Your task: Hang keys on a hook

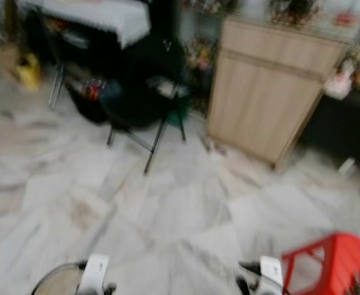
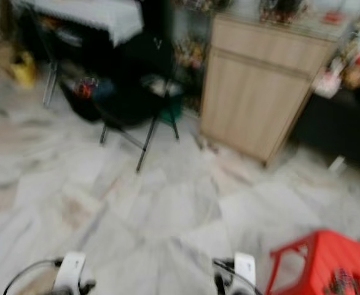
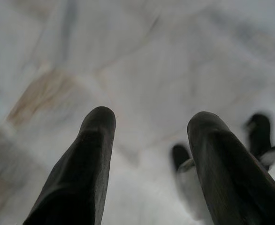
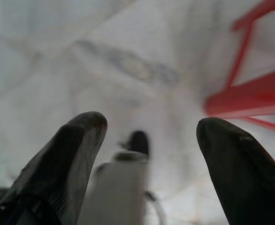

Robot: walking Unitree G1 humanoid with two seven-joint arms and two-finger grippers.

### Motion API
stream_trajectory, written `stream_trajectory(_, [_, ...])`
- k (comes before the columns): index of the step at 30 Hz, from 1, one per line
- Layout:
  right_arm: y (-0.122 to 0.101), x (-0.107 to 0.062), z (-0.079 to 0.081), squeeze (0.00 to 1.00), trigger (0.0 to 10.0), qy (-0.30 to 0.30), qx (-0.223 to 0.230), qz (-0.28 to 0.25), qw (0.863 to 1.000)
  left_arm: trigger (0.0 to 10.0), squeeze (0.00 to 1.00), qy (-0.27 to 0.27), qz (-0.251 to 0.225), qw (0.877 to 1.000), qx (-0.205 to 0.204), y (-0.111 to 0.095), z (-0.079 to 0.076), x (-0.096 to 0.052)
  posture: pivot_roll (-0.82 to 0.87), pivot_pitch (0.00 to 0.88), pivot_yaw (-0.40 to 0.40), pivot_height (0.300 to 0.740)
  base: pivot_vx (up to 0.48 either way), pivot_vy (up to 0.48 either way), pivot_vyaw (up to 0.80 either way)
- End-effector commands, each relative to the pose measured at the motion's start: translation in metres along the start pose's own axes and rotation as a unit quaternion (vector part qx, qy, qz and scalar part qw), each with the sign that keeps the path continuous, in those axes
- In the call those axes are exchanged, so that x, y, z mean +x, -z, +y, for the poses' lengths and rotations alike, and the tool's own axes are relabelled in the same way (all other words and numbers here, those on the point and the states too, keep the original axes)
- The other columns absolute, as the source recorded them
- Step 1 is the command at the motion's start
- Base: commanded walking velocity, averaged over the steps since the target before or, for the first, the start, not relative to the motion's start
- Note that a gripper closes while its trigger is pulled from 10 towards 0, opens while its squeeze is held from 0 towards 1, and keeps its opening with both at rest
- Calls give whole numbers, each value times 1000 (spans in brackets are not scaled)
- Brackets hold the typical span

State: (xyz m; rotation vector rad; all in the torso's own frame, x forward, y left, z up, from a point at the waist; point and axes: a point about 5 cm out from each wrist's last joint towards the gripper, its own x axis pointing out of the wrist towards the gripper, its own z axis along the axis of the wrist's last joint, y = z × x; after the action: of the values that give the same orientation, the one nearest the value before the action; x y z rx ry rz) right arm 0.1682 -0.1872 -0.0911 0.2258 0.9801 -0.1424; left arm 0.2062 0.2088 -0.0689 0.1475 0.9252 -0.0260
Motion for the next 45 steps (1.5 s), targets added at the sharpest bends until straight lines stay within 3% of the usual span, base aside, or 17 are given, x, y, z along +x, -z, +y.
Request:
stream_trajectory(1, [-3, 1, 8, 0, 10000, -10, 1, -4, 1000, 10000, 0, -7, 25, 1000, 8, 13, 7, -3, 72, 7, -2, 740, 0, 0, -619])
stream_trajectory(13, [-3, 1, 8, 0, 10000, -8, 3, -6, 1000, 10000, 0, -5, 22, 999, 25, 12, 8, -3, 72, 8, 0, 740, 0, -120, -614])
stream_trajectory(21, [-3, 1, 8, 0, 10000, -7, 4, -6, 1000, 10000, 0, -5, 19, 1000, 13, 10, 7, -2, 71, 7, 1, 740, 0, -391, -615])
stream_trajectory(33, [-3, 1, 7, 0, 10000, -6, 4, -8, 1000, 10000, 0, -8, 12, 1000, -11, 9, 6, -2, 72, 10, -4, 740, 0, 0, -604])
stream_trajectory(45, [-5, 1, 7, 0, 10000, -4, 11, -19, 1000, 10000, 0, -2, 17, 1000, 7, 10, 5, -2, 75, 10, -6, 740, 0, -44, 0])
